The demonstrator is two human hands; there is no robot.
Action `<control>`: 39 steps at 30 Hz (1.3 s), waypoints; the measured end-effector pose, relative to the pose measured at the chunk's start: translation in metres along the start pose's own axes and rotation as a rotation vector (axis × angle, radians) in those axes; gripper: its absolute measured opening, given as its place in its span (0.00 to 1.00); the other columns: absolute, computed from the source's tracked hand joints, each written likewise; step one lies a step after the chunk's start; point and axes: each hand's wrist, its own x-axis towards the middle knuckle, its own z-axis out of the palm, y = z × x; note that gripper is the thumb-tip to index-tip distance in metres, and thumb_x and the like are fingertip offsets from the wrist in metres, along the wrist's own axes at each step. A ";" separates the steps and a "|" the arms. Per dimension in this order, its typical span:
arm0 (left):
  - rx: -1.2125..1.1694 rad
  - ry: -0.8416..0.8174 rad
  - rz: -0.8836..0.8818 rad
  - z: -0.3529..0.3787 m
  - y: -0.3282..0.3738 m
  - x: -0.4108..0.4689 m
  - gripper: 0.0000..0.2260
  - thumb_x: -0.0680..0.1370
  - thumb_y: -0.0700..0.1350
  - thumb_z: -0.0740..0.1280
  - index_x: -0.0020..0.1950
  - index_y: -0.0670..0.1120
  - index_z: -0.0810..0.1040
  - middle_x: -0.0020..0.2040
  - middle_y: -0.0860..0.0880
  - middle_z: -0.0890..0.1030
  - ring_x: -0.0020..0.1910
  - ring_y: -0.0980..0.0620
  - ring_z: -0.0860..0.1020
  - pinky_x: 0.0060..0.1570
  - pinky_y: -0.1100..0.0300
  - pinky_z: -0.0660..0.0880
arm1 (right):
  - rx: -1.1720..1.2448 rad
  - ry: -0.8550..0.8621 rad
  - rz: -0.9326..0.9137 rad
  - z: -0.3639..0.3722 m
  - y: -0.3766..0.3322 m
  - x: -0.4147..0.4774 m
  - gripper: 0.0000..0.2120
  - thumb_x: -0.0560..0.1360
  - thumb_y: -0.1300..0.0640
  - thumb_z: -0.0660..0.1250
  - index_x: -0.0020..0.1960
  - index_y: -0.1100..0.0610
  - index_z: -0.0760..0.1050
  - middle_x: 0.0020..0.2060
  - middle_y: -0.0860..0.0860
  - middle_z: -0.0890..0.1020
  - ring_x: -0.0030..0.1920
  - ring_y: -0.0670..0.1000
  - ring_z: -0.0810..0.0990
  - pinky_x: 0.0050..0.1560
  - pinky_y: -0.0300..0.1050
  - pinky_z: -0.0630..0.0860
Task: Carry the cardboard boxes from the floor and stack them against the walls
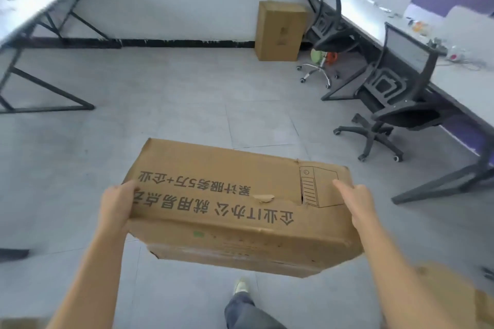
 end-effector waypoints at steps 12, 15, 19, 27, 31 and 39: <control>0.089 0.368 -0.102 -0.024 0.050 0.116 0.16 0.78 0.47 0.60 0.53 0.34 0.73 0.45 0.38 0.76 0.42 0.41 0.73 0.42 0.51 0.67 | -0.095 -0.325 -0.178 0.169 -0.165 0.120 0.20 0.75 0.52 0.66 0.57 0.68 0.71 0.50 0.59 0.76 0.47 0.56 0.72 0.52 0.50 0.71; 0.083 0.443 -0.129 -0.036 0.057 0.142 0.16 0.77 0.48 0.61 0.52 0.34 0.74 0.43 0.38 0.76 0.41 0.41 0.73 0.41 0.52 0.67 | -0.092 -0.391 -0.174 0.212 -0.196 0.134 0.23 0.74 0.52 0.66 0.60 0.68 0.70 0.51 0.58 0.75 0.49 0.57 0.71 0.50 0.48 0.69; 0.132 0.544 -0.102 -0.047 0.067 0.180 0.15 0.78 0.48 0.61 0.50 0.35 0.72 0.38 0.42 0.73 0.41 0.41 0.71 0.43 0.51 0.66 | -0.071 -0.440 -0.161 0.267 -0.233 0.146 0.26 0.75 0.53 0.65 0.66 0.68 0.66 0.58 0.60 0.73 0.57 0.59 0.71 0.52 0.48 0.66; 0.161 0.453 -0.102 -0.061 0.113 0.314 0.18 0.77 0.49 0.61 0.49 0.33 0.75 0.40 0.39 0.76 0.42 0.40 0.74 0.42 0.51 0.69 | -0.086 -0.344 -0.106 0.362 -0.306 0.168 0.17 0.75 0.57 0.63 0.58 0.68 0.70 0.58 0.62 0.74 0.55 0.60 0.73 0.57 0.52 0.70; 0.185 0.357 -0.061 -0.061 0.155 0.384 0.18 0.77 0.49 0.62 0.49 0.32 0.76 0.41 0.38 0.78 0.42 0.40 0.76 0.41 0.52 0.70 | -0.006 -0.268 -0.073 0.389 -0.344 0.181 0.22 0.76 0.58 0.63 0.64 0.72 0.67 0.64 0.65 0.71 0.64 0.63 0.70 0.64 0.55 0.66; 0.205 0.220 -0.046 -0.012 0.207 0.493 0.18 0.77 0.49 0.62 0.57 0.35 0.71 0.45 0.40 0.75 0.42 0.42 0.74 0.38 0.54 0.67 | 0.034 -0.141 0.108 0.427 -0.364 0.224 0.22 0.76 0.59 0.62 0.65 0.72 0.66 0.66 0.64 0.69 0.66 0.63 0.68 0.67 0.57 0.64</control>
